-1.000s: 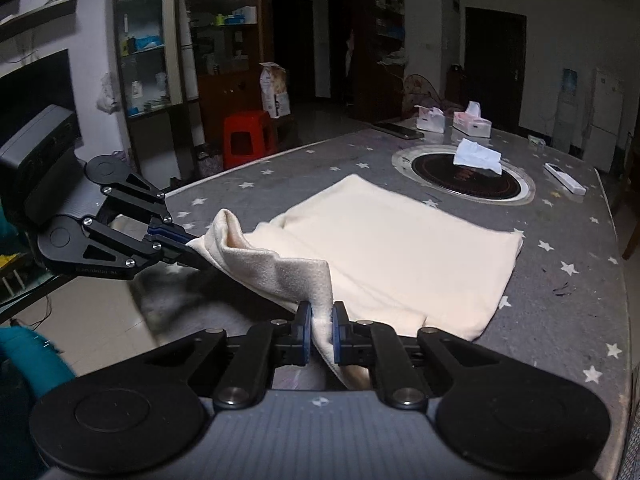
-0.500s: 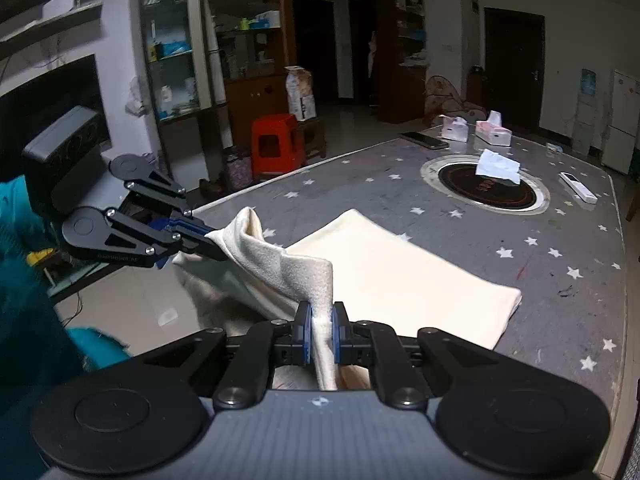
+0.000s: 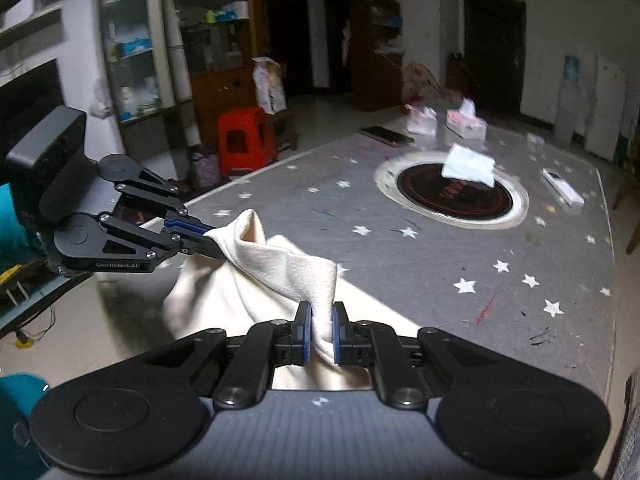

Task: Fold clothes

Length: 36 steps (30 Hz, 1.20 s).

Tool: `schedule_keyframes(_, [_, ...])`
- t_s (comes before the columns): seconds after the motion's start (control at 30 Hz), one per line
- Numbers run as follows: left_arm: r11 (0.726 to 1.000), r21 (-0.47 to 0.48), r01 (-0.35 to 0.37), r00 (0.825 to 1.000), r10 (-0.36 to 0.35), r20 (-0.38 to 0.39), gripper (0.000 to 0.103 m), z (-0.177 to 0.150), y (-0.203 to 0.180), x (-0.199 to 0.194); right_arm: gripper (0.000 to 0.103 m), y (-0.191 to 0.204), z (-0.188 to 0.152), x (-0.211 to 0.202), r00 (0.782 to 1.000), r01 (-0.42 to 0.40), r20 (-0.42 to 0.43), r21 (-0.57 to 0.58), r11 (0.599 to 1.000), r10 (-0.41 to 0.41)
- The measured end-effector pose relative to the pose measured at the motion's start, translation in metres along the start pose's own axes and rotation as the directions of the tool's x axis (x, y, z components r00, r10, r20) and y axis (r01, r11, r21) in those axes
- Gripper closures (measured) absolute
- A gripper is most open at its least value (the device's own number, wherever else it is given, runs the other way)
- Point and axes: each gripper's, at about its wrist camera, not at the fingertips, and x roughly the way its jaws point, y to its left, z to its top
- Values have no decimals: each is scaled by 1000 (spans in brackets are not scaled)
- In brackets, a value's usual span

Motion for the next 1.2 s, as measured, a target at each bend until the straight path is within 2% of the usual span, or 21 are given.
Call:
schedule_keyframes(0.2, [996,-77,-36,997,31,-70,97,2,27,65,94,-37,5,58,997,65,-55,76,995,-61])
schedule_keyframes(0.37, [986,-138,-92,990,75,-122,91,-8,36,102,91,-60,-10,97,991,130,-61,215,968,-119])
schedule_keyframes(0.5, [973,-163,-162,983,143,-119,77,-10,39,106,85,-71,-17,107,983,183,-59,271,945,-174])
schedule_keyframes(0.67, [957,-213,-197,980,186,-72,78,-5,44,90,85,-66,-12,96,984,177,-12,266,948,-180])
schedule_keyframes(0.77, [957,-232,-176,984,170,-48,80,-2,39,72,85,-53,-6,94,992,126,-9,230,965,-127])
schedule_keyframes(0.87, [965,-243,-101,995,95,-39,80,-4,29,58,85,-41,-1,106,996,87,-32,205,975,-82])
schedule_keyframes(0.97, [972,-231,-52,998,41,-52,81,-11,17,53,85,-38,2,122,995,89,-53,206,975,-80])
schedule_keyframes(1.07, [973,-223,-56,995,35,-94,81,-22,13,58,85,-41,1,136,993,110,-70,225,968,-96])
schedule_keyframes(1.2, [965,-258,-38,996,15,-91,81,-30,16,58,86,-46,1,140,992,122,-73,249,961,-107])
